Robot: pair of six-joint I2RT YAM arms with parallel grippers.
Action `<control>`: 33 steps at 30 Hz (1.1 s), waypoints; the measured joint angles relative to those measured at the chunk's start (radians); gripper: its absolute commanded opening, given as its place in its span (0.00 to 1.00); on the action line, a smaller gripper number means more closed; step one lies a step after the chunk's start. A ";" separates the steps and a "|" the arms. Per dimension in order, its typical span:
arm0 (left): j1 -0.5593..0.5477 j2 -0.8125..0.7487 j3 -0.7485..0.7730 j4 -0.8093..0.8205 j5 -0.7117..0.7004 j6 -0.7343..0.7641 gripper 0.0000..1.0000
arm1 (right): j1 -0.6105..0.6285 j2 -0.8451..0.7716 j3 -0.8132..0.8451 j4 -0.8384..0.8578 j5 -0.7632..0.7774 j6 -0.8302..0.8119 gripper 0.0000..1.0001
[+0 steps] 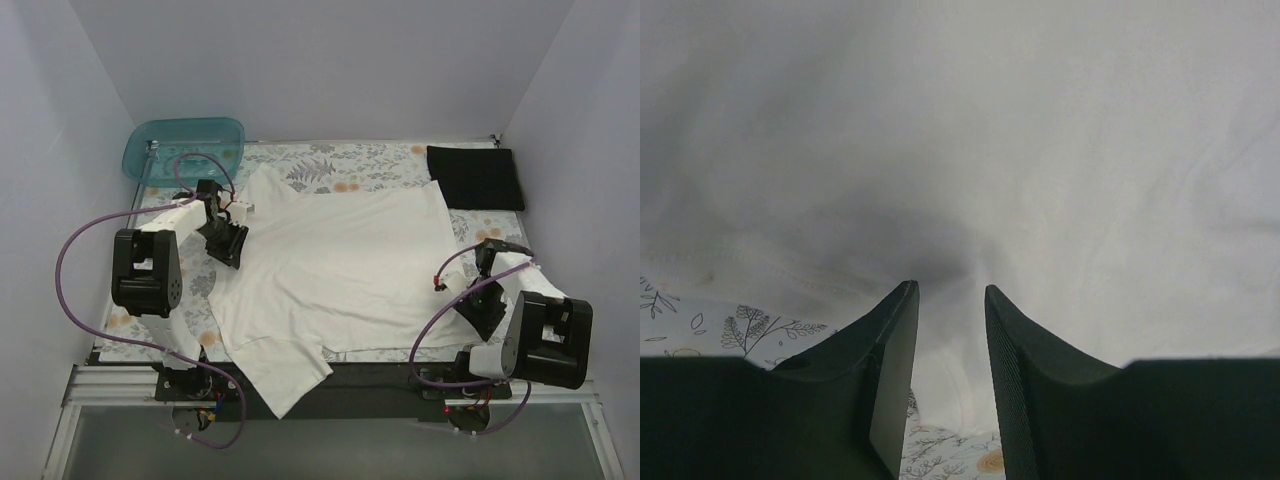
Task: Fold and stack the t-shirts
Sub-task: Flatten the tshirt out
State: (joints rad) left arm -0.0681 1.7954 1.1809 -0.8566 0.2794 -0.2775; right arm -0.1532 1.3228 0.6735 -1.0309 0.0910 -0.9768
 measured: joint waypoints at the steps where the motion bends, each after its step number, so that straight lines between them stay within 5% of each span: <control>1: 0.005 0.000 0.000 0.000 -0.002 0.000 0.32 | 0.000 0.003 -0.007 -0.013 0.008 -0.005 0.23; 9: 0.039 0.000 0.078 -0.016 0.014 -0.008 0.32 | -0.003 0.072 0.296 -0.089 -0.176 0.021 0.28; 17: 0.038 0.150 0.301 0.071 0.062 -0.087 0.31 | 0.012 0.316 0.593 -0.050 -0.354 0.140 0.27; 33: 0.078 0.262 0.320 0.079 -0.003 -0.137 0.31 | 0.135 0.642 0.699 0.171 -0.304 0.293 0.25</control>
State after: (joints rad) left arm 0.0097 2.0579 1.5005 -0.7780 0.2760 -0.4141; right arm -0.0177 1.9648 1.3724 -0.8604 -0.2134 -0.6842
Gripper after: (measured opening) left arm 0.290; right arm 0.251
